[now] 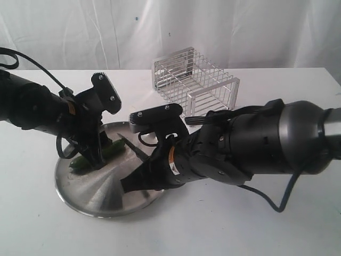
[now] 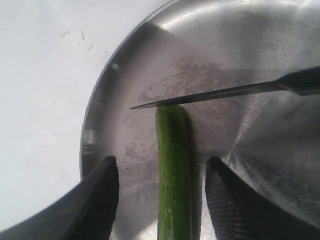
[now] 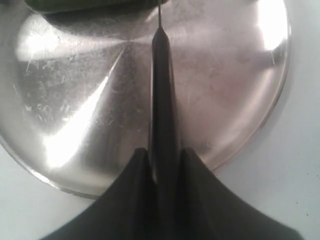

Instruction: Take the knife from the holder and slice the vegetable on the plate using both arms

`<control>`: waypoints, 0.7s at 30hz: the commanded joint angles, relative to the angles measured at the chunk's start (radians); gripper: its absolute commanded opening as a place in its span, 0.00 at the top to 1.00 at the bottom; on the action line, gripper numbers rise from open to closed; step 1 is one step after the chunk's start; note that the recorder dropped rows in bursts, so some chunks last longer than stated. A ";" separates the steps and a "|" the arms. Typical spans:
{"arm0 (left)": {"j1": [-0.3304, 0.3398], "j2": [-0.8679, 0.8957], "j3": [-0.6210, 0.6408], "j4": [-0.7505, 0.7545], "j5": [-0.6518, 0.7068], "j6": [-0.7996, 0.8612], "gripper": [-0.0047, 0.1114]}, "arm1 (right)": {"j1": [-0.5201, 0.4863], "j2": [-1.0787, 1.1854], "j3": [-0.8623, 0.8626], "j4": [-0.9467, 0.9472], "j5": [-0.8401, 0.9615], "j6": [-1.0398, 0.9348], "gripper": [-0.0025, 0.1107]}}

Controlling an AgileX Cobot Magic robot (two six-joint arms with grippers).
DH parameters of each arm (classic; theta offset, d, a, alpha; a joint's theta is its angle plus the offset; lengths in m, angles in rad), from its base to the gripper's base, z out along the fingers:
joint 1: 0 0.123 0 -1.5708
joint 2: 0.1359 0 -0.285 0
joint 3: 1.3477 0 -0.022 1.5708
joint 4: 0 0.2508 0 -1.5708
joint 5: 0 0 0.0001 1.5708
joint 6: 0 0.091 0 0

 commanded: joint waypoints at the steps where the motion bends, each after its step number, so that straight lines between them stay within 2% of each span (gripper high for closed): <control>1: -0.006 -0.009 0.003 -0.007 0.002 -0.018 0.47 | 0.006 -0.005 -0.028 -0.016 0.000 -0.006 0.93; 21: -0.006 -0.009 0.003 -0.007 -0.008 -0.029 0.47 | 0.030 0.022 -0.032 -0.006 0.030 -0.002 0.93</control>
